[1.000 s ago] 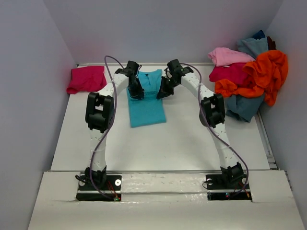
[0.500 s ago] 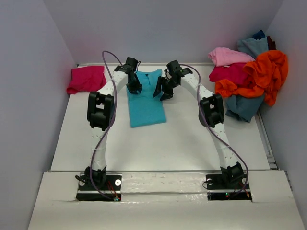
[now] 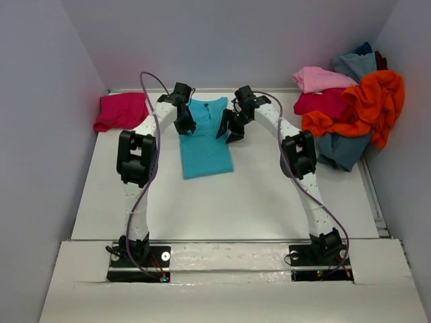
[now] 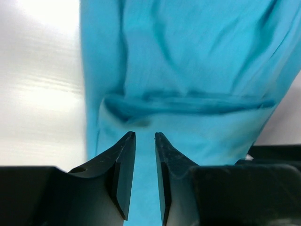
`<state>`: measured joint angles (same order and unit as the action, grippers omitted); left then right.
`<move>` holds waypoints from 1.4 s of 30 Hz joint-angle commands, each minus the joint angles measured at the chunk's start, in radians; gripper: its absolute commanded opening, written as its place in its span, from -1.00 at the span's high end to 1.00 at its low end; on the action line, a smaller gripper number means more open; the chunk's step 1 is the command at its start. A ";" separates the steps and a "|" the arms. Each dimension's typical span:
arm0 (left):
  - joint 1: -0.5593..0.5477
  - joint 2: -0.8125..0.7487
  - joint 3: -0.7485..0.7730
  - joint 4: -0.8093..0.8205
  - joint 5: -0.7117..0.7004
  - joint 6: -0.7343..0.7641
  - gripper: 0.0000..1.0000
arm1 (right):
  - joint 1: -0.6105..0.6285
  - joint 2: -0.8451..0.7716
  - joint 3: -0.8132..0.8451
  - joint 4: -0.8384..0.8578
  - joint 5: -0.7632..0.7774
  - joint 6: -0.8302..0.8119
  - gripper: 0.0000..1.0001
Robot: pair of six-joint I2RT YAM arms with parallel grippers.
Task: Fold and stack the t-shirts
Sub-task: Fold the tshirt
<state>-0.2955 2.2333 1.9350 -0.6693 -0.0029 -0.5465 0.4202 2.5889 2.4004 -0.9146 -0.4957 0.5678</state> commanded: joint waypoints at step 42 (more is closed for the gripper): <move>0.010 -0.583 -0.921 0.227 0.195 -0.133 -0.60 | 0.011 -0.498 -0.968 0.350 -0.098 0.007 -0.41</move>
<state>-0.3161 1.6535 1.0279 -0.4721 0.1696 -0.6666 0.4267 2.0823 1.4551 -0.6170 -0.5964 0.5735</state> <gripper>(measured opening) 0.800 0.703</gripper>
